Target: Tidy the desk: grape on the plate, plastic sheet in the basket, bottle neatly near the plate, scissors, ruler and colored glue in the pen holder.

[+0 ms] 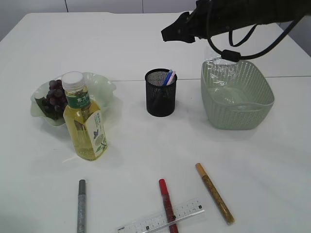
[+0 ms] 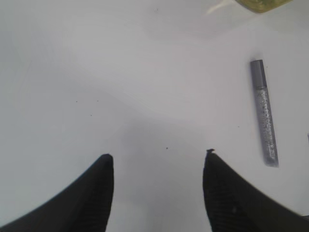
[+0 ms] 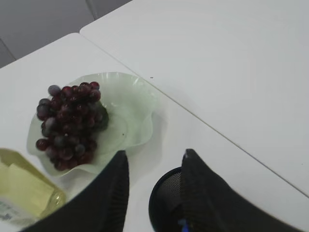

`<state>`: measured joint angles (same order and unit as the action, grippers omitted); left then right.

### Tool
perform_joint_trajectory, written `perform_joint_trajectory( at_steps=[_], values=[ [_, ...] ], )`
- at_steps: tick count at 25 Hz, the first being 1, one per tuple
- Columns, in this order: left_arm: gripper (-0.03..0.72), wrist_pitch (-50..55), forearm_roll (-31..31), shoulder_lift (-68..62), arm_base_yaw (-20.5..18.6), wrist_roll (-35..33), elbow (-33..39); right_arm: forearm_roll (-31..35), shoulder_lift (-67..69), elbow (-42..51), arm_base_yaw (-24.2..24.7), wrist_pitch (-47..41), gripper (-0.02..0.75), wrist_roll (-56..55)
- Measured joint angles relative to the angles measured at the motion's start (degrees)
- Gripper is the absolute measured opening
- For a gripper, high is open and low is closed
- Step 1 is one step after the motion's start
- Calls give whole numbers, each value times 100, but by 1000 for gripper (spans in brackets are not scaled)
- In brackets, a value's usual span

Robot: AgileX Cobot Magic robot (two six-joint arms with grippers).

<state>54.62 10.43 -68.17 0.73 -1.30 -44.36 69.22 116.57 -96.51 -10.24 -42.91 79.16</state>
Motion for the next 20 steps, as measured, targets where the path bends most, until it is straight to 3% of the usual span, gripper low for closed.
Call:
perform_joint_trajectory(
  at_steps=[5, 10, 13, 20],
  values=[
    [433, 0, 0, 0, 0, 0, 0, -1682, -593, 0, -223, -646, 269, -1530],
    [433, 0, 0, 0, 0, 0, 0, -3591, -946, 125, -867, -1204, 269, -3015],
    [433, 0, 0, 0, 0, 0, 0, -4107, -1141, 619, -1262, -1306, 269, -3376],
    [433, -22, 0, 0, 0, 0, 0, -4420, -1462, 2034, -1891, -1440, 269, -3491]
  ],
)
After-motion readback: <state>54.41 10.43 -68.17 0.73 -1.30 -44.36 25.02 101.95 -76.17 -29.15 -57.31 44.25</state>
